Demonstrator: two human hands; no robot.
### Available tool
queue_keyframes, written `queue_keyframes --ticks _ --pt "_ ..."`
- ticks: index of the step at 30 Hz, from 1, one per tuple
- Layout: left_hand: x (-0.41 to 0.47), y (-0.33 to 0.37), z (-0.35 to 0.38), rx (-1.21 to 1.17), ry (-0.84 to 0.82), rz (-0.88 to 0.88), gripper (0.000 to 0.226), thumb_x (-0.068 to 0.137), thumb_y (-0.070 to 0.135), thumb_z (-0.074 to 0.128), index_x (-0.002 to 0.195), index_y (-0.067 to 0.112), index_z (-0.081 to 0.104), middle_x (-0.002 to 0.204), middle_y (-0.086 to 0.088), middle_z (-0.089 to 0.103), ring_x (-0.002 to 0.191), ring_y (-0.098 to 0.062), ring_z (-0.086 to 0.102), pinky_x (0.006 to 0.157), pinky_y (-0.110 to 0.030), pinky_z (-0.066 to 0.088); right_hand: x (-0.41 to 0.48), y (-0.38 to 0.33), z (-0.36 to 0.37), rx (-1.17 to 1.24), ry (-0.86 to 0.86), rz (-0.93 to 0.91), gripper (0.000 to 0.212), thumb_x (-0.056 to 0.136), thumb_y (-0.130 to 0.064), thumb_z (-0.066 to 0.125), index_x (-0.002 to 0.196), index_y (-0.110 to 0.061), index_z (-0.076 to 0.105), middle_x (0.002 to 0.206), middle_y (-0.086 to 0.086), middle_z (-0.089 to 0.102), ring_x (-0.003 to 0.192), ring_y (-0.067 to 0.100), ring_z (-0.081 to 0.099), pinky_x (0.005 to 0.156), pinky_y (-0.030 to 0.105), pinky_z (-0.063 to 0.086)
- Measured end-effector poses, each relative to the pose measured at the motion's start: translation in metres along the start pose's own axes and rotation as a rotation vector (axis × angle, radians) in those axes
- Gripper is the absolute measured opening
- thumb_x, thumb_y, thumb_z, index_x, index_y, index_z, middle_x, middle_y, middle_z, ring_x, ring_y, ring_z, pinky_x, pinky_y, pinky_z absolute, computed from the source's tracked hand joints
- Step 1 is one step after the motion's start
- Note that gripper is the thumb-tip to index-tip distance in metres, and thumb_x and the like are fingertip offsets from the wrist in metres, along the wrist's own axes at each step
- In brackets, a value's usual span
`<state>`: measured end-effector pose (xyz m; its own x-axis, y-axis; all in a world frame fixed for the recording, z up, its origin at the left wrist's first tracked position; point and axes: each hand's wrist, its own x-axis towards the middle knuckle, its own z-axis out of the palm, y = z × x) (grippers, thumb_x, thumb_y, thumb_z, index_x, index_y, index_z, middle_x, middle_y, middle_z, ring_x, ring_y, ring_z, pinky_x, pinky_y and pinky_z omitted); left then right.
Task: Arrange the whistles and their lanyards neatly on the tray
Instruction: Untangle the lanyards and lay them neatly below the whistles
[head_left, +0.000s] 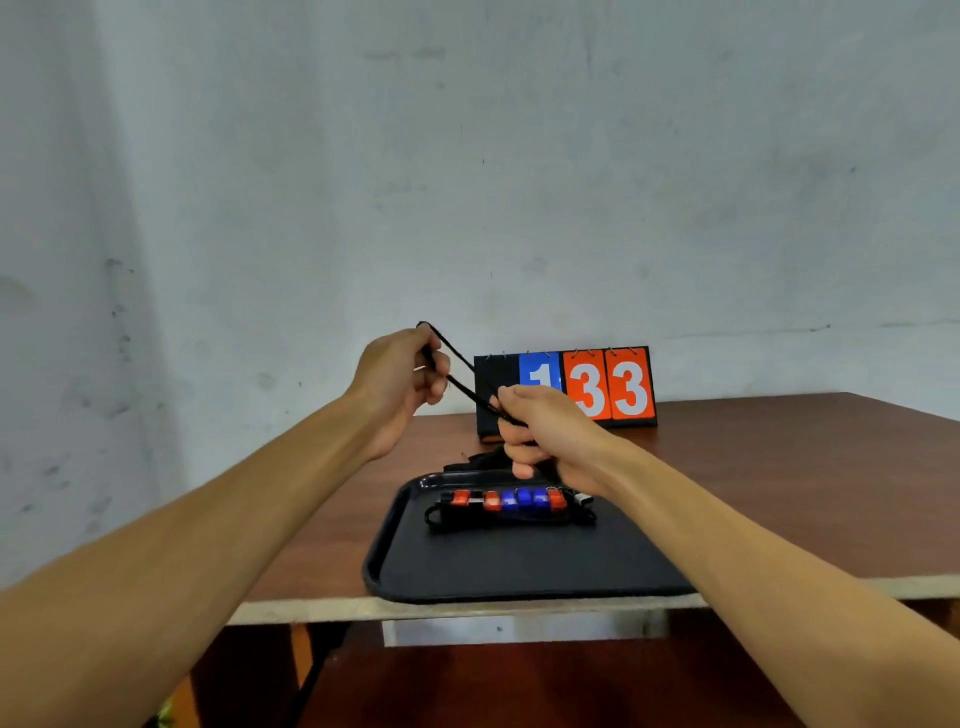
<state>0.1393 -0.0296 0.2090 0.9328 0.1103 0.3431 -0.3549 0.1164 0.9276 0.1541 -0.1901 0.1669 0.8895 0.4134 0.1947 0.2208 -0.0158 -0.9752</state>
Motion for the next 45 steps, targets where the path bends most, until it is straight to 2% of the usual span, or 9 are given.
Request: queue_keyframes --ticks 6,10,14,19,26,31,36,39,45 --pt "-0.003 -0.018 -0.022 0.122 0.17 -0.019 0.02 0.1 0.012 0.037 0.096 0.004 0.055 0.065 -0.007 0.053 0.048 -0.018 0.04 0.055 -0.032 0.039 -0.014 0.013 -0.008 -0.311 -0.066 0.02 0.031 0.102 -0.023 0.034 0.081 -0.013 0.053 0.06 -0.002 0.035 0.047 0.006 0.027 0.043 0.02 0.025" --pt "-0.002 -0.038 -0.036 0.216 0.18 -0.051 0.02 0.101 0.01 0.039 0.111 0.003 0.054 0.071 -0.01 0.061 0.05 -0.018 0.047 0.058 -0.033 0.044 -0.018 0.022 -0.024 -0.359 -0.017 0.021 0.029 0.102 -0.016 0.038 0.103 0.002 0.06 0.067 0.0 0.048 0.051 0.005 0.036 0.046 0.016 0.033" --pt "-0.002 -0.058 -0.045 0.34 0.146 -0.027 0.022 0.101 0.012 0.042 0.111 0.003 0.059 0.075 -0.009 0.067 0.056 -0.016 0.051 0.055 -0.026 0.041 -0.021 0.029 -0.032 -0.411 0.05 -0.017 0.023 0.099 -0.009 0.044 0.088 -0.011 0.064 0.066 -0.002 0.057 0.047 0.002 0.046 0.048 0.014 0.04" --pt "-0.005 -0.076 -0.05 0.342 0.159 -0.03 0.021 0.1 0.01 0.044 0.097 0.003 0.063 0.087 -0.012 0.067 0.07 -0.018 0.059 0.062 -0.025 0.047 -0.016 0.041 -0.038 -0.361 0.201 -0.042 0.011 0.095 -0.007 0.052 0.099 -0.004 0.062 0.08 0.008 0.067 0.054 0.007 0.055 0.048 0.016 0.045" --pt "-0.016 -0.09 -0.07 0.345 -0.123 -0.171 0.02 0.097 0.011 0.05 0.098 0.0 0.067 0.083 -0.009 0.065 0.066 -0.014 0.058 0.068 -0.029 0.045 -0.019 0.053 -0.057 -0.326 0.258 -0.04 0.008 0.086 -0.01 0.066 0.091 -0.004 0.069 0.077 0.009 0.071 0.059 0.01 0.063 0.055 0.018 0.054" --pt "-0.017 -0.096 -0.075 0.297 -0.304 -0.242 0.016 0.093 0.007 0.054 0.093 -0.003 0.067 0.075 -0.01 0.065 0.066 -0.017 0.058 0.058 -0.025 0.045 -0.019 0.067 -0.07 -0.299 0.316 -0.013 0.005 0.081 -0.014 0.072 0.084 -0.01 0.074 0.076 0.009 0.072 0.061 0.011 0.064 0.057 0.019 0.055" --pt "-0.006 -0.11 -0.074 0.622 -0.211 -0.104 0.014 0.087 0.01 0.062 0.078 0.006 0.072 0.064 -0.001 0.066 0.062 -0.012 0.058 0.062 -0.024 0.04 -0.01 0.091 -0.08 -0.677 0.225 -0.015 0.012 0.086 -0.017 0.066 0.095 -0.016 0.074 0.078 -0.002 0.071 0.063 0.004 0.063 0.058 0.013 0.05" --pt "0.0 -0.123 -0.075 0.885 -0.176 -0.043 0.012 0.084 0.016 0.066 0.076 0.016 0.075 0.073 0.007 0.071 0.068 -0.005 0.062 0.067 -0.017 0.042 -0.005 0.104 -0.08 -0.929 0.102 -0.031 0.018 0.089 -0.017 0.063 0.104 -0.022 0.073 0.079 -0.012 0.066 0.061 -0.002 0.061 0.061 0.01 0.047" --pt "0.015 -0.154 -0.081 0.971 -0.11 -0.001 0.013 0.082 0.019 0.069 0.076 0.03 0.072 0.08 0.013 0.07 0.079 -0.004 0.063 0.066 -0.011 0.04 0.01 0.119 -0.079 -1.08 0.093 -0.136 0.017 0.086 -0.02 0.068 0.101 -0.023 0.075 0.088 -0.019 0.058 0.085 0.004 0.059 0.08 0.013 0.043"
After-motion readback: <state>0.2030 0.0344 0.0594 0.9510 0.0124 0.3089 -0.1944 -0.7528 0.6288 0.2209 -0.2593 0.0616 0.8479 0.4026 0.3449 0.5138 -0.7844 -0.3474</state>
